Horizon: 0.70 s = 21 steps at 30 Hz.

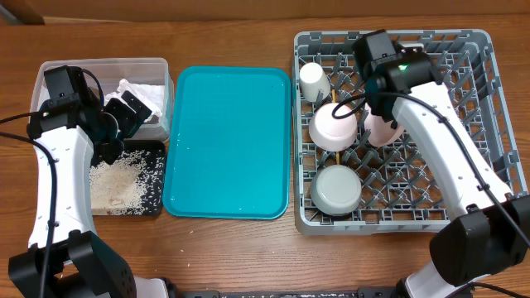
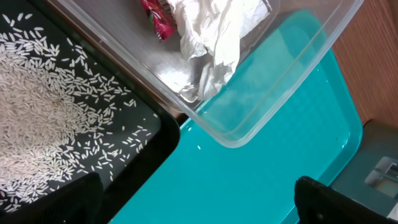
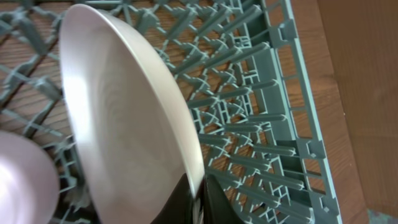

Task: Sort waste into correct bins and load items into the dishwasher
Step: 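Lower the white plate upright into the rack's right side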

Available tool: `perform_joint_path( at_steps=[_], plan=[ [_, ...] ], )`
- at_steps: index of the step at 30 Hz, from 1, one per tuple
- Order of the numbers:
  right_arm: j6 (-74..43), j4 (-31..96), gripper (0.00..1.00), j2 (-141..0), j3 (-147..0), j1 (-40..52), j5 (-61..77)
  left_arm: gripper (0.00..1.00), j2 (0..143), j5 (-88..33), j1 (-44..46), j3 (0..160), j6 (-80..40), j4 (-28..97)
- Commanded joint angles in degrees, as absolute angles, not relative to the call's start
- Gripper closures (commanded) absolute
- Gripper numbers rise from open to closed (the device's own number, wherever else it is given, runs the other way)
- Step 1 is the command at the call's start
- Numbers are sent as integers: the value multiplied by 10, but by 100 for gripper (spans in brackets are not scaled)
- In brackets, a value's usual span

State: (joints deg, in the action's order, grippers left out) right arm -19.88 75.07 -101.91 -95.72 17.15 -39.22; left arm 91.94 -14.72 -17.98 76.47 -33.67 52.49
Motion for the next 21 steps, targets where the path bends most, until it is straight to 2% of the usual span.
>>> perform_joint_path(
  at_steps=[1,5,9,12,13,18,21],
  plan=[
    [-210,753,96,-1018,-956,203,-352,0,914,-144,-176,774,-328,524],
    [-210,763,94,-1018,-956,215,-343,0,914,-144,-176,774,-328,524],
    [-210,770,74,-1018,-956,215,-343,0,914,-144,-176,774,-328,524],
    [-210,771,66,-1018,-956,215,-343,0,914,-144,-176,774,-328,524],
    [-210,771,56,-1018,-956,215,-344,0,914,-144,-176,774,-328,524],
    [-204,771,41,-1017,-957,215,-350,0,914,-144,-176,774,-328,524],
    [-190,773,38,-1017,-967,215,-350,0,914,-144,-176,774,-328,524]
  ],
)
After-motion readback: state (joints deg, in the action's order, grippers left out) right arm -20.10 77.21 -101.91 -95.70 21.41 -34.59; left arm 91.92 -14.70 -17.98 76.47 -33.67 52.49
